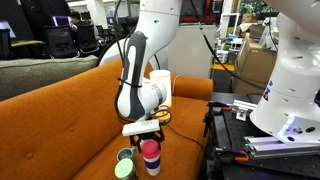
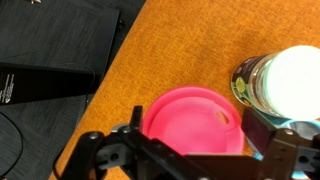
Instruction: Pick up the pink lid off the cup and put it on the couch.
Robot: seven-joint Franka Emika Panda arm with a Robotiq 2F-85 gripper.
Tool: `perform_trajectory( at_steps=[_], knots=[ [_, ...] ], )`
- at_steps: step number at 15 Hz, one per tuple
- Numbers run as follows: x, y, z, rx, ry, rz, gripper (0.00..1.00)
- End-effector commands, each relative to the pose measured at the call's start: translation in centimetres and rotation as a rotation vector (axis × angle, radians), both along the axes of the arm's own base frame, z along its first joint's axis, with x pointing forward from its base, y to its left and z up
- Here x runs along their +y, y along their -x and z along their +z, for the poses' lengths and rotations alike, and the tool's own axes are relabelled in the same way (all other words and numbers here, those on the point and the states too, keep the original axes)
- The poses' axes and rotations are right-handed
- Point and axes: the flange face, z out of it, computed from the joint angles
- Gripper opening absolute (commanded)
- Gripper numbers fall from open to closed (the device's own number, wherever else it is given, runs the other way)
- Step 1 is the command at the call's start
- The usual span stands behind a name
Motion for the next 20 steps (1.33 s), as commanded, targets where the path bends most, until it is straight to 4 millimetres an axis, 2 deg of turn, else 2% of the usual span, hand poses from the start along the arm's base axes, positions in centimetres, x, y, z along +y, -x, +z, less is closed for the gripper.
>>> perform_trajectory(
  at_steps=[1, 4, 6, 8, 14, 20],
  knots=[
    [-0.4, -0.6, -0.8, 0.006, 0.0, -0.029, 1.0],
    [-0.3, -0.9, -1.0, 0.007, -0.003, -0.028, 1.0],
    [-0.3, -1.1, -1.2, 0.005, -0.006, -0.026, 0.74],
    [-0.3, -1.4, -1.0, 0.0, -0.009, -0.026, 0.62],
    [-0.4, -1.2, -0.3, -0.008, -0.018, -0.015, 0.62],
    [-0.4, 0.3, 3.5, -0.027, -0.066, 0.032, 0.62]
  ],
)
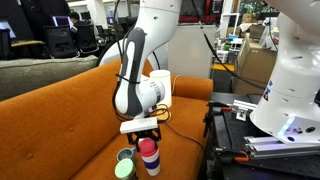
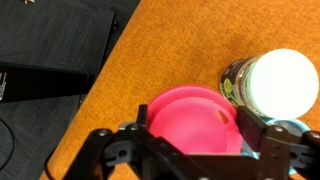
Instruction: Pick up the pink lid off the cup and put it on the couch.
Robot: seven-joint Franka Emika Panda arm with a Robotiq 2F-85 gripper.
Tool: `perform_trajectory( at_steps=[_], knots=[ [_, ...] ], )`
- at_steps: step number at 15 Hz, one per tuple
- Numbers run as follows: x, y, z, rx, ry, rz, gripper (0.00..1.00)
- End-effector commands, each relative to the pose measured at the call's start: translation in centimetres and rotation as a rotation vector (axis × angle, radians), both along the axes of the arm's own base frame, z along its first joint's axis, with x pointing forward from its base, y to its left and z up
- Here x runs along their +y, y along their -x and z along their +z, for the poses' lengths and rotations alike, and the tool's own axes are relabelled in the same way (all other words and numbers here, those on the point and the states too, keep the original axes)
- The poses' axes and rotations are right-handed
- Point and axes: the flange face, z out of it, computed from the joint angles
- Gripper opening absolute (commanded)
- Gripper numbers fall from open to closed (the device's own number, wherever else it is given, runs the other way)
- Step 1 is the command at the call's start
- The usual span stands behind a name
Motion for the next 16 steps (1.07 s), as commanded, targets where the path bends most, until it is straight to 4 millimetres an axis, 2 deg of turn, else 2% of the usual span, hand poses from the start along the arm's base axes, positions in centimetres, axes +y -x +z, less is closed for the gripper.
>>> perform_trajectory(
  at_steps=[1, 5, 9, 13, 16],
  knots=[
    [-0.5, 1.3, 3.0, -0.007, -0.053, 0.027, 0.62],
    [-1.5, 1.7, 5.0, -0.042, -0.045, 0.005, 0.62],
    [-4.8, 1.1, 5.1, -0.095, -0.042, -0.199, 0.62],
    [-9.9, 2.1, 3.1, -0.099, -0.055, -0.471, 0.62],
    [-13.2, 3.5, 0.1, -0.06, -0.052, -0.65, 0.62]
  ],
)
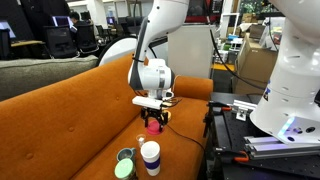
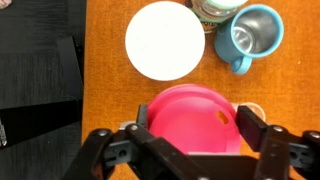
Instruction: Pick up the pink lid off the cup and put it on the couch.
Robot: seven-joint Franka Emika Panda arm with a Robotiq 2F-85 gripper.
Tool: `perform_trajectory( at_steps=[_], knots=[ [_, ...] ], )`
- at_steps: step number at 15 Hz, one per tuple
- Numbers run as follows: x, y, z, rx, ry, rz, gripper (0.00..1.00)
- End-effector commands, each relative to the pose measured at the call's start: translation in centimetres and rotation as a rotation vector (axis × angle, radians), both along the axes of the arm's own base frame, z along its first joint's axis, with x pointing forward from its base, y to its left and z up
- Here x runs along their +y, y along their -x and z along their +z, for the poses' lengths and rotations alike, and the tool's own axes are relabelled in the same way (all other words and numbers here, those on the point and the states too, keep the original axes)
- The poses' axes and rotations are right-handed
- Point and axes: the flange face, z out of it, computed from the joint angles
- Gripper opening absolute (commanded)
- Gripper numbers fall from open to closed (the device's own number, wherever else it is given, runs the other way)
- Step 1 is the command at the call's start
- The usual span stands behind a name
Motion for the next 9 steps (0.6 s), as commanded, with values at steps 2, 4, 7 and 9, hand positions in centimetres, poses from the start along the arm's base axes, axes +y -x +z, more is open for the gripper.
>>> perform_trajectory(
  at_steps=[2, 4, 7, 9],
  knots=[
    [-3.2, 0.6, -4.3, 0.028, -0.041, -0.218, 0.62],
    [-4.2, 0.9, -6.9, 0.058, -0.043, -0.286, 0.62],
    [-4.8, 0.9, -10.5, 0.098, -0.041, -0.351, 0.62],
    [-4.8, 1.0, -12.6, 0.135, -0.033, -0.387, 0.62]
  ],
)
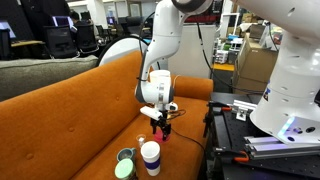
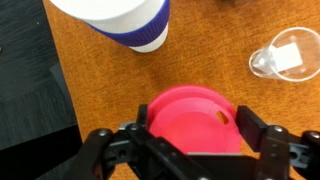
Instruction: Pick up the pink lid off the cup and put it on the couch.
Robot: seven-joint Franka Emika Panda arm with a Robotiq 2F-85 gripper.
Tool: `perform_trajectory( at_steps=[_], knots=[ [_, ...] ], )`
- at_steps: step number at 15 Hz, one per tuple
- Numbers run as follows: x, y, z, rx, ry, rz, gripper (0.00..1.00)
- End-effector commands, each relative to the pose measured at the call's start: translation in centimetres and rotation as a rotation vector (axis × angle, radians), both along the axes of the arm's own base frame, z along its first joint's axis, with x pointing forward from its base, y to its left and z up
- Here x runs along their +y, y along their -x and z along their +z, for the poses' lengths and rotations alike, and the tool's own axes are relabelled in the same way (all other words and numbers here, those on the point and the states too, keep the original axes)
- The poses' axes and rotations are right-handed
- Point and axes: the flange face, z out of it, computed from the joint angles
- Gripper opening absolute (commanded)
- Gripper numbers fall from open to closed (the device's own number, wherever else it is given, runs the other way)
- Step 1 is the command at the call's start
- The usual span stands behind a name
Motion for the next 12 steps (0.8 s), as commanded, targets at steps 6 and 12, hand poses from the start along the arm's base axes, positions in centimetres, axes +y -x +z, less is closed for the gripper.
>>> perform_trajectory(
  at_steps=[6, 12],
  knots=[
    [0.2, -1.4, -4.3, 0.075, 0.02, -0.105, 0.97],
    [0.8, -2.8, -3.2, 0.041, -0.041, -0.093, 1.0]
  ],
)
